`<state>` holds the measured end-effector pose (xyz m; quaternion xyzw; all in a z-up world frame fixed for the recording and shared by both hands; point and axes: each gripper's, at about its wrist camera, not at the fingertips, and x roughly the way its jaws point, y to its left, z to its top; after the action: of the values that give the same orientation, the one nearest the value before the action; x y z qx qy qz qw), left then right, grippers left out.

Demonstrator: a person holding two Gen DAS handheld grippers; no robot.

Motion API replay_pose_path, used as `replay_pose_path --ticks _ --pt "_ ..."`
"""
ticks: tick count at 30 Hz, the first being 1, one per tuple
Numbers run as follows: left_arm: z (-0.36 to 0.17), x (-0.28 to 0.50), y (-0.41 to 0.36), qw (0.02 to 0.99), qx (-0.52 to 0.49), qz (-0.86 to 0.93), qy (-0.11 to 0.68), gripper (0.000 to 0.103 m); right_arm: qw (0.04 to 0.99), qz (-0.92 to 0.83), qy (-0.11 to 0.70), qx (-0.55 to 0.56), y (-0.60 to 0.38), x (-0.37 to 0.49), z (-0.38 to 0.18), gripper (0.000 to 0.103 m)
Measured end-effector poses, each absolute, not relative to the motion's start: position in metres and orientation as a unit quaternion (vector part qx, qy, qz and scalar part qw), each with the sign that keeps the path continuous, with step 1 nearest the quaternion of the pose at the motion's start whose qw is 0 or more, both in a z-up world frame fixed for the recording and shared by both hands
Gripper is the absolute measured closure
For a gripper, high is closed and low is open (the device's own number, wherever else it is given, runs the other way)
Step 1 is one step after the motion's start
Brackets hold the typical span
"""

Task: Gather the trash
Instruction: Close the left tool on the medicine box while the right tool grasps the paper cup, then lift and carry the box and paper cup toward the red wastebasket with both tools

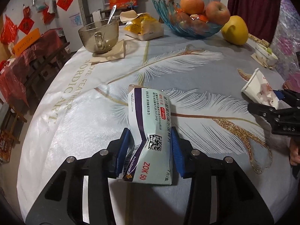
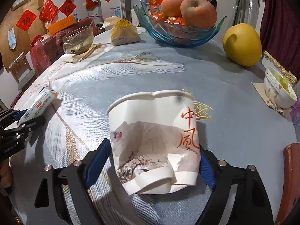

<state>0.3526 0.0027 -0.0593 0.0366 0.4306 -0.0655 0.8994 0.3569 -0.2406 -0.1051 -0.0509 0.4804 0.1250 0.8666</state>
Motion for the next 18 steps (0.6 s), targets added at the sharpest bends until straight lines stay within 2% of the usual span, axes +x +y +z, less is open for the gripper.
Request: replay_pose_path --ticks 10,18 --pt "-0.04 0.311 0.005 0.928 0.051 -0.046 0.367 0.059 0.869 0.134 0.474 -0.046 -0.242 0.355 -0.102 0.027" --pt "-0.009 0.256 0.015 0.941 0.061 -0.02 0.331 0.059 0.899 0.142 0.414 -0.025 -0.246 0.326 -0.078 0.027"
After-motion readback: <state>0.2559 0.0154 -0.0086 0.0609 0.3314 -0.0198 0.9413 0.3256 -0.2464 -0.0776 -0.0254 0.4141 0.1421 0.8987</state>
